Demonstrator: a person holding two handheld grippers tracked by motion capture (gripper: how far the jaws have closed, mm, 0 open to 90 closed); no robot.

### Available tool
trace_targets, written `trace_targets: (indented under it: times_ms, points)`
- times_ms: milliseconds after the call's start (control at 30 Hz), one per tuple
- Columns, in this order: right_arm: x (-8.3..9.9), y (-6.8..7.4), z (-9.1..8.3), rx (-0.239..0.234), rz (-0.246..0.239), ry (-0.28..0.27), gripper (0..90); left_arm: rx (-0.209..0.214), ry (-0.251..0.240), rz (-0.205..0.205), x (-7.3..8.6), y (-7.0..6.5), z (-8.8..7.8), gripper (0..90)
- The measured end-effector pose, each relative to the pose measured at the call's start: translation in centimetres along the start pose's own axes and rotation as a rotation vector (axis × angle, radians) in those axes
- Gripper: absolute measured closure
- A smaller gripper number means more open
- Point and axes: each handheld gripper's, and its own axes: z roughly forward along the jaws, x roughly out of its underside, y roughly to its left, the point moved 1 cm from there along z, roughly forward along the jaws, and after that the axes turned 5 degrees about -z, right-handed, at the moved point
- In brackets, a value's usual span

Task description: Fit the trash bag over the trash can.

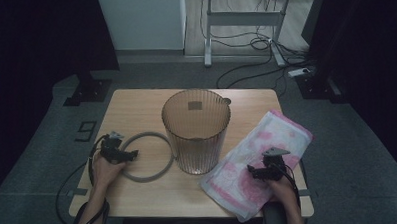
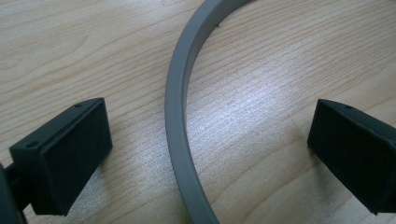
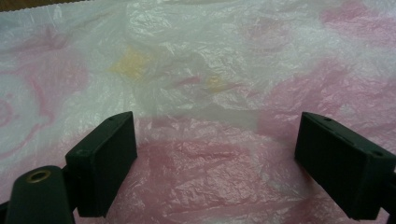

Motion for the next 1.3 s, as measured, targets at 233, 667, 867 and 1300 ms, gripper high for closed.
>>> trace_targets:
  times_ms: [233, 667, 867, 1300]
  points:
    - [0.0, 0.0, 0.0, 0.0, 0.0, 0.0, 12.0, 0.0, 0.025, -0.007, -0.2, 0.1, -0.3, 1.8]
    - [0.0, 0.0, -0.1, -0.005, 0.0, 0.003, 11.9, 0.002, 0.023, -0.016, 0.0, 0.7, -0.7, 5.8]
    - [-0.7, 1.1, -0.5, -0.037, -0.048, 0.045, 11.9, 0.001, 0.001, 0.0, 0.2, 0.6, -0.3, 1.4]
    - [-1.9, 5.5, -0.5, -0.171, -0.177, 0.181, 11.5, -0.003, -0.003, -0.004, 0.2, 0.4, -0.2, 0.0]
